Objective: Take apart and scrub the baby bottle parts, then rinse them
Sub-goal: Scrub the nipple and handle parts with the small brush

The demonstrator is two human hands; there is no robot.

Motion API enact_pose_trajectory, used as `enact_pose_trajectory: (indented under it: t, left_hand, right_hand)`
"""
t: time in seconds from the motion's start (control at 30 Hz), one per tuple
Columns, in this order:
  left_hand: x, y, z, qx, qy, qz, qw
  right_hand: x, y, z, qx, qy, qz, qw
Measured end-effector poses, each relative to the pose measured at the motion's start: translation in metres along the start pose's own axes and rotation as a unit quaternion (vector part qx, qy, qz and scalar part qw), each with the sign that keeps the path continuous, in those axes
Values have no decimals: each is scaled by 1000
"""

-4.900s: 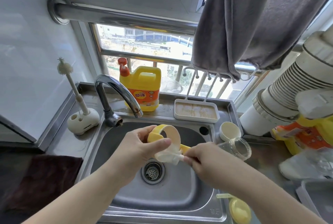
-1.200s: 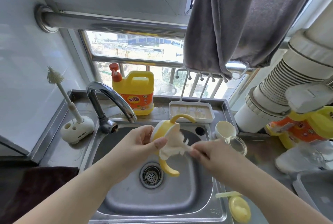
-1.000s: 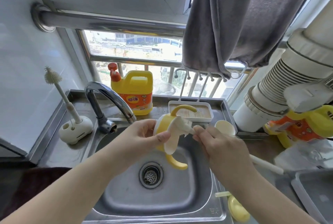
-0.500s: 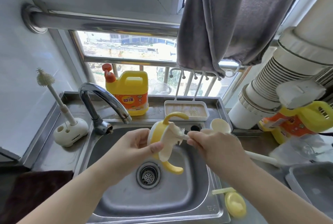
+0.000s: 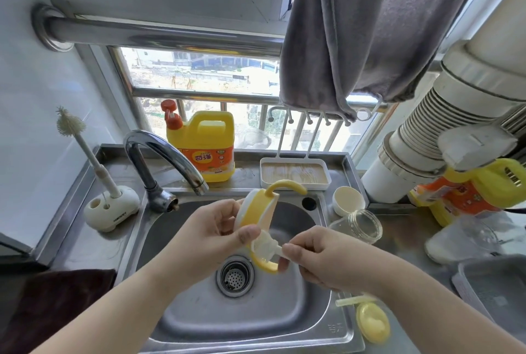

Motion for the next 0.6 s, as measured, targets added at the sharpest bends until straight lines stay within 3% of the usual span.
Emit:
enact_pose_trajectory:
  t: [0.07, 0.13, 0.2, 0.23, 0.3, 0.37, 0.43, 0.53, 0.6]
  left_hand:
    - [0, -2, -1, -4, 1, 0, 1000]
    - [2, -2, -3, -17, 7, -6, 1000]
    - [2, 0, -5, -27, -5, -7, 1000]
    - [2, 1, -5, -26, -13, -7, 1000]
    - [2, 0, -3, -20, -19, -6, 1000]
    - [0, -2, -2, -8, -8, 0, 1000]
    - [1, -4, -3, -6, -6, 1, 1000]
    - [0, -5, -2, -3, -1, 3, 1000]
    - [-1, -4, -4, -11, 1, 0, 1000]
  right_hand:
    - [-18, 7, -7, -83, -183, 124, 972]
    - [-41, 3, -15, -142, -353, 282, 881]
    - [-47, -5, -26, -191, -427, 370, 803]
    - [-46, -8, -31, -203, -436, 388, 786]
    - [-38, -4, -28, -182, -430, 359, 808]
    - [-25, 3, -13, -144, -324, 260, 898]
    - [-10, 7, 3, -83, -143, 136, 977]
    - [5, 1, 11, 21, 50, 11, 998]
    - [1, 2, 8, -2, -4, 26, 1000]
Point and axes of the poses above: each hand's wrist, its own y-axis towards the middle knuckle, its own x-axis out of the palm, z = x × y, the point moved 8 cm from there along y, towards the middle knuckle, and after that the axes turned 10 degrees about z, right-handed, at the moved point
